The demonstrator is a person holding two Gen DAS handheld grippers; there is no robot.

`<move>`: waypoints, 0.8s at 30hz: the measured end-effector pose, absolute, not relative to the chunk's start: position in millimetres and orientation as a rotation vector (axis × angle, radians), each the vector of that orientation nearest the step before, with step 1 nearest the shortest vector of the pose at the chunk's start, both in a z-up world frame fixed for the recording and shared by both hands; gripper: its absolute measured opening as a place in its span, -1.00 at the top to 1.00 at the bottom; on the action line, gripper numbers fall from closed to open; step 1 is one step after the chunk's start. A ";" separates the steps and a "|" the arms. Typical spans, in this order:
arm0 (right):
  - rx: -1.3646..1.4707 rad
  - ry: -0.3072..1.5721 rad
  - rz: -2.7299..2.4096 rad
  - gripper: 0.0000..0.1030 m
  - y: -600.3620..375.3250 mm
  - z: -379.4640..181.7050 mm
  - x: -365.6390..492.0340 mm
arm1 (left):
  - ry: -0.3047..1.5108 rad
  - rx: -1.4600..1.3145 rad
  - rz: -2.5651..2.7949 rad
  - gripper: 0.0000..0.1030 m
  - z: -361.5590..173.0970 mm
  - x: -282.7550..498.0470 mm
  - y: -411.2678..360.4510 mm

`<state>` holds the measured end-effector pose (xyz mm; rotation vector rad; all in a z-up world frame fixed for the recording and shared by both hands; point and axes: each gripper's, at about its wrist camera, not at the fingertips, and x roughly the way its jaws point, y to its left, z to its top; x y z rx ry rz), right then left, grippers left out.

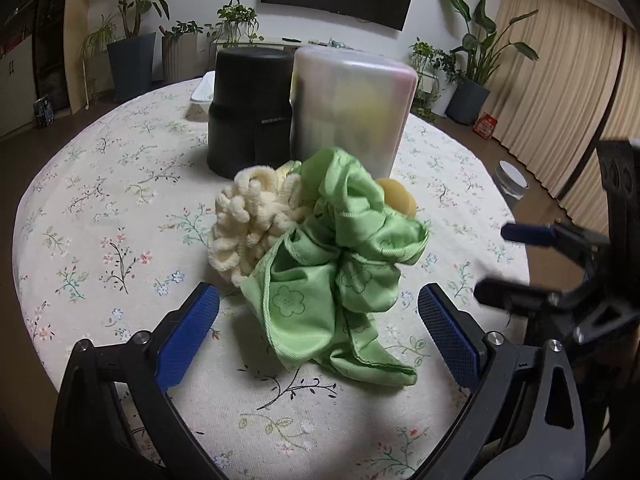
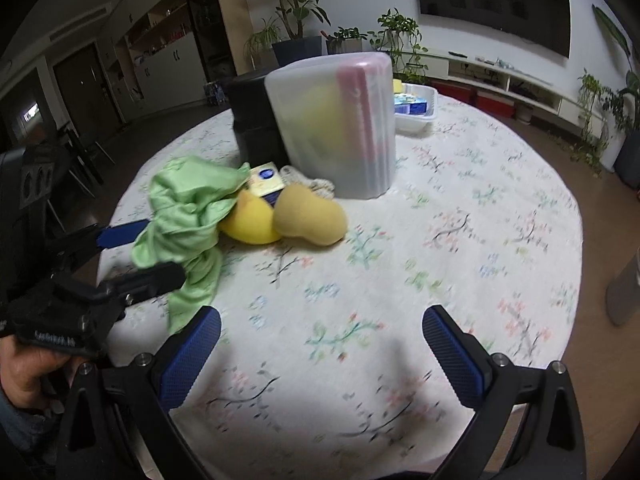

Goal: Organize soft objects
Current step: 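Grasp the green scrunchie with the left gripper while the right grasps the beige makeup sponge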

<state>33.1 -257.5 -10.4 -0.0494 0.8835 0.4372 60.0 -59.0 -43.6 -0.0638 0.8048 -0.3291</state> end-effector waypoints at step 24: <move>-0.129 0.908 0.505 -0.67 -217.6 -32.9 105.7 | 0.783 -0.137 -0.375 0.48 -46.4 48.8 -48.0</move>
